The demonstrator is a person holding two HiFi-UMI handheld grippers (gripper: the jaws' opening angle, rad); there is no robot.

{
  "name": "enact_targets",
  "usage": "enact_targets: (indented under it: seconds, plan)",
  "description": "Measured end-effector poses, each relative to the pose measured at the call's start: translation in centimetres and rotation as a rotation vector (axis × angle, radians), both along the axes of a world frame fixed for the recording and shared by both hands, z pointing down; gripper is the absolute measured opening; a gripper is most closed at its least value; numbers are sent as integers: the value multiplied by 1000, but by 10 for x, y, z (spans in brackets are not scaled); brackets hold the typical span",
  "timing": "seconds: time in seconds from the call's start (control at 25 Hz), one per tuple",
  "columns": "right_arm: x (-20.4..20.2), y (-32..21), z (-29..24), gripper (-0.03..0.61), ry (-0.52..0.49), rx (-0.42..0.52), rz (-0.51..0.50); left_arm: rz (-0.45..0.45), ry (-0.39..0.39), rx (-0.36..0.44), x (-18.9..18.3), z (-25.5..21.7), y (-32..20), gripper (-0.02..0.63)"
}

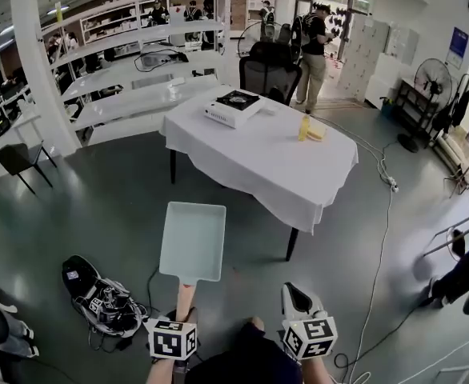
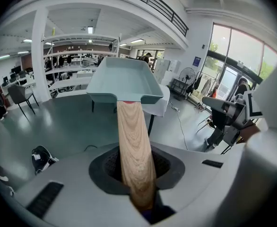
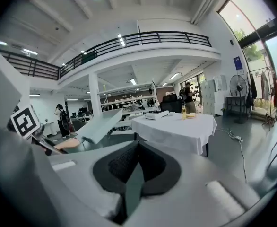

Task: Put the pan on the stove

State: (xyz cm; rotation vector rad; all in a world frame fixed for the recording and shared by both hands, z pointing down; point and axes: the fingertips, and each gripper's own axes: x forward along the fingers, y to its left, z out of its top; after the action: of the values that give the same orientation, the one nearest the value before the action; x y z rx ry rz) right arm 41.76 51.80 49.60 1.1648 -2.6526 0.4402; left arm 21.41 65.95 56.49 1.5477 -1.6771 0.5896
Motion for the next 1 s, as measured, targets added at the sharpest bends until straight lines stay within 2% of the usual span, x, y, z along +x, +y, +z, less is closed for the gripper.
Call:
enact_targets:
  seconds: [0.52,0.8,1.0]
  plan:
    - [-10,51,-2,3,-1,19,-27,25,-20,-13,-4,0,35,66]
    - [-33,40,2,2,-7,51,-62,18,-19,-21,-17,9,25,66]
    - [-53,12,6,2,-17,25,-80,12,-22,-36,-32,12,0,66]
